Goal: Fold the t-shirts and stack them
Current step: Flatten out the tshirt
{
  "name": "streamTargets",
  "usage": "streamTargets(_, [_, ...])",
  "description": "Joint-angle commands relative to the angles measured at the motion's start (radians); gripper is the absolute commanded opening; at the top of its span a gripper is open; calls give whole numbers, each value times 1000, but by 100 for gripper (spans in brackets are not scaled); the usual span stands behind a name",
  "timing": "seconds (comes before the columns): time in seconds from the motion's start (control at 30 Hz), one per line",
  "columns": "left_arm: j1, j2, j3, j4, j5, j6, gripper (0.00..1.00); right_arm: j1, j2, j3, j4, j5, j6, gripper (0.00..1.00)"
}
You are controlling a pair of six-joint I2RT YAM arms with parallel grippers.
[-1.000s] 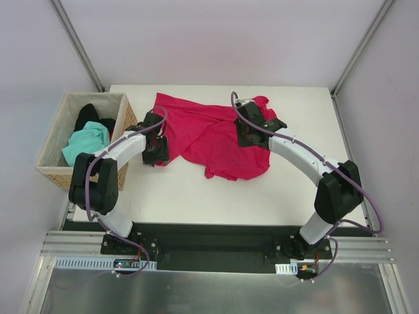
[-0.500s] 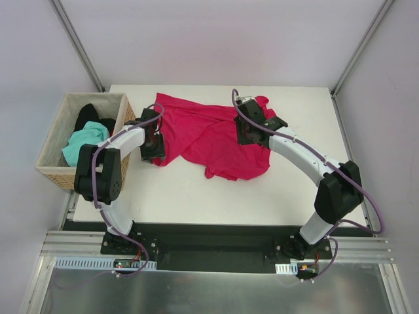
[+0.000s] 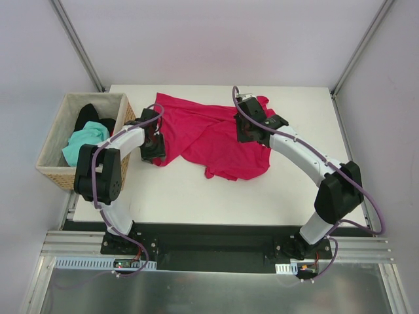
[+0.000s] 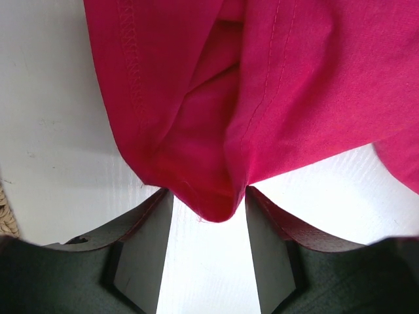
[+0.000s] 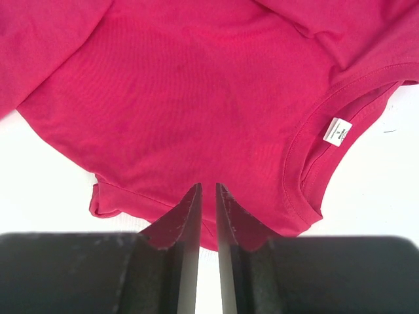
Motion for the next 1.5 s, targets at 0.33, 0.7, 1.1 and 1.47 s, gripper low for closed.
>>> streamTargets(0.33, [-4, -74, -42, -47, 7, -16, 47, 3, -17, 13, 13, -2, 19, 17])
streamTargets(0.7, [-13, -101, -60, -51, 4, -37, 41, 3, -20, -7, 24, -35, 25, 15])
streamTargets(1.1, [-33, -85, -16, -61, 7, -39, 47, 4, -29, -6, 29, -24, 24, 15])
streamTargets(1.47, [-46, -65, 55, -81, 7, -33, 46, 5, -8, 57, 20, -18, 4, 15])
